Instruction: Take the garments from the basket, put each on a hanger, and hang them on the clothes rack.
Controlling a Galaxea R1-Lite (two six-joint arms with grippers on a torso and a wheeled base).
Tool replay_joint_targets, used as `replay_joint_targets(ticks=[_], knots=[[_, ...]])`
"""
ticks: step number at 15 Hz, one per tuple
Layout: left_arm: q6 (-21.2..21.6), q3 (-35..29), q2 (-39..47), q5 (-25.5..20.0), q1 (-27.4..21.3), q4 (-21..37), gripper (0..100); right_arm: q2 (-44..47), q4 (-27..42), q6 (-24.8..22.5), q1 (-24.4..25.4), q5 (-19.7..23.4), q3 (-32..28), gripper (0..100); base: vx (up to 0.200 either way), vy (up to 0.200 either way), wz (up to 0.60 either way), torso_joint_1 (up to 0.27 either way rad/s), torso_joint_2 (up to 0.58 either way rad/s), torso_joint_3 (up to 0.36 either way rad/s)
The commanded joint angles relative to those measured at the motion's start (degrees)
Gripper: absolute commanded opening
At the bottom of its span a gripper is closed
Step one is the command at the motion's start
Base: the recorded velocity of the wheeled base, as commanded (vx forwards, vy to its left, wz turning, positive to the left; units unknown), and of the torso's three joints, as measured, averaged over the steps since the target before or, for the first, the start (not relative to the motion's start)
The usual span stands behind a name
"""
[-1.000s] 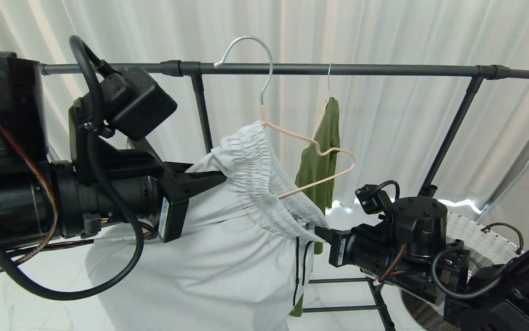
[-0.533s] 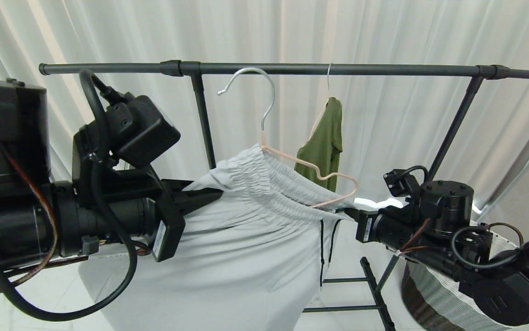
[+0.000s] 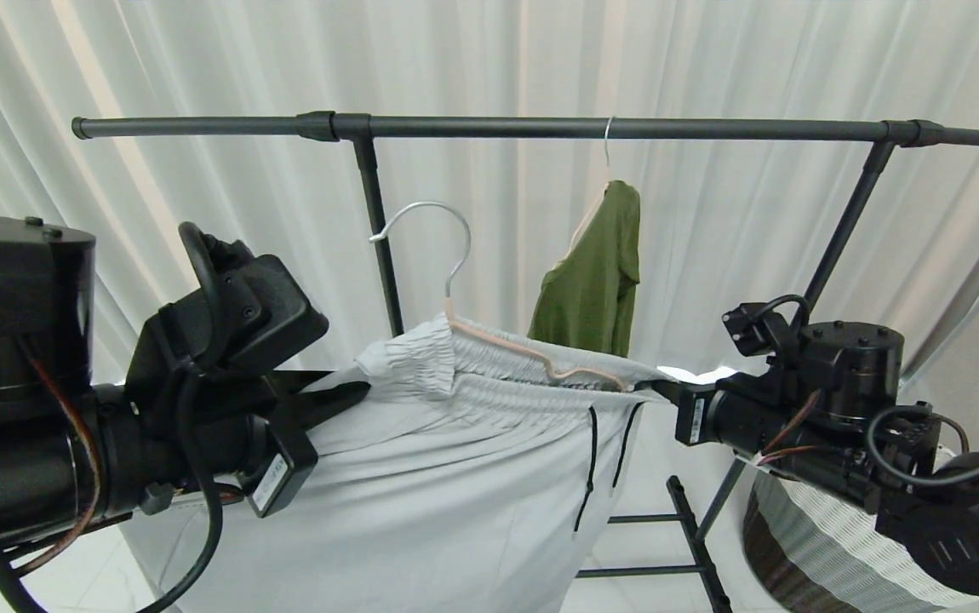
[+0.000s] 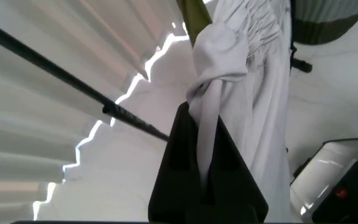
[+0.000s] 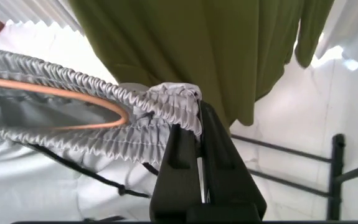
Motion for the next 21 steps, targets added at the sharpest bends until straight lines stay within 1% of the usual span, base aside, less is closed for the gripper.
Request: replay_joint_targets(ticks=[1, 2, 3, 4, 6, 7, 9, 10, 11, 14, 15, 16, 17, 18, 19, 20, 21], knots=[[2.0, 0.9, 1.2, 3.3, 0.2, 0.1, 0, -3.5, 2.5, -1.9, 0.5, 0.3, 0.0, 0, 0.0, 0.0, 0.0, 0.0, 0.0, 0.0], [3.3, 1.3, 2.1, 7.1, 0.1, 0.0, 0, -5.2, 5.1, -3.8, 0.7, 1.1, 0.0, 0, 0.0, 0.0, 0.0, 0.0, 0.0, 0.0], [3.2, 1.1, 2.8, 10.7, -0.3, 0.0, 0, -7.0, 7.7, -7.4, 0.8, 2.6, -0.1, 0, 0.0, 0.0, 0.0, 0.0, 0.0, 0.0], [2.9, 0.7, 3.5, 10.8, -0.9, -0.1, 0, -8.1, 8.7, -9.5, 1.8, 3.6, -0.1, 0, 0.0, 0.0, 0.0, 0.0, 0.0, 0.0], [0.3, -0.6, 4.2, 11.1, -2.5, -0.1, 0, -9.6, 10.8, -10.1, 5.7, 3.4, -0.4, 0, 0.0, 0.0, 0.0, 0.0, 0.0, 0.0], [-2.1, -1.6, 5.1, 11.9, -3.4, -0.1, 0, -10.9, 13.2, -10.1, 8.6, 3.2, -1.7, 0, 0.0, 0.0, 0.0, 0.0, 0.0, 0.0], [-2.7, -3.0, 5.9, 16.3, -3.6, -0.2, 0, -13.0, 18.5, -10.1, 11.4, 2.5, -3.9, 0, 0.0, 0.0, 0.0, 0.0, 0.0, 0.0], [-3.6, -3.4, 6.3, 16.4, -4.3, -0.2, 0, -13.9, 21.3, -10.1, 12.4, 2.5, -4.8, 100, 0.0, 0.0, 0.0, 0.0, 0.0, 0.0], [-4.7, -3.7, 6.3, 16.4, -4.9, -0.2, 0, -14.5, 23.0, -10.1, 12.8, 2.5, -5.1, 100, 0.0, 0.0, 0.0, 0.0, 0.0, 0.0], [-8.4, -3.7, 6.2, 16.3, -7.9, -0.3, 0, -16.1, 23.6, -10.1, 15.2, 2.0, -4.8, 100, 0.0, 0.0, 0.0, 0.0, 0.0, 0.0], [-10.4, -3.5, 6.0, 16.2, -9.5, -1.3, 0, -16.5, 23.7, -10.1, 15.6, 2.0, -4.5, 100, 0.0, 0.0, 0.0, 0.0, 0.0, 0.0], [-11.4, -3.1, 5.8, 15.8, -10.4, -2.5, 0, -16.5, 24.0, -10.2, 15.5, 2.0, -4.5, 100, 0.0, 0.0, 0.0, 0.0, 0.0, 0.0], [-11.4, -2.6, 5.7, 14.4, -10.7, -3.7, 0, -16.7, 26.0, -11.2, 15.0, 2.0, -4.9, 100, 0.0, 0.0, 0.0, 0.0, 0.0, 0.0], [-11.4, -2.2, 5.3, 12.3, -10.7, -4.6, 0, -16.7, 27.9, -13.7, 13.8, 2.5, -5.6, 100, 0.0, 0.0, 0.0, 0.0, 0.0, 0.0], [-11.0, -1.8, 4.9, 9.2, -10.4, -5.1, 0, -16.7, 29.4, -17.3, 12.1, 4.1, -6.8, 100, 0.0, 0.0, 0.0, 0.0, 0.0, 0.0], [-10.8, -1.4, 4.2, 5.1, -10.0, -5.2, 0, -16.7, 30.8, -20.6, 10.0, 7.8, -8.3, 100, 0.0, 0.0, 0.0, 0.0, 0.0, 0.0], [-10.8, -0.9, 3.5, 0.6, -9.2, -5.2, 0, -16.8, 33.0, -23.4, 8.7, 10.3, -9.9, 100, 0.0, 0.0, 0.0, 0.0, 0.0, 0.0]])
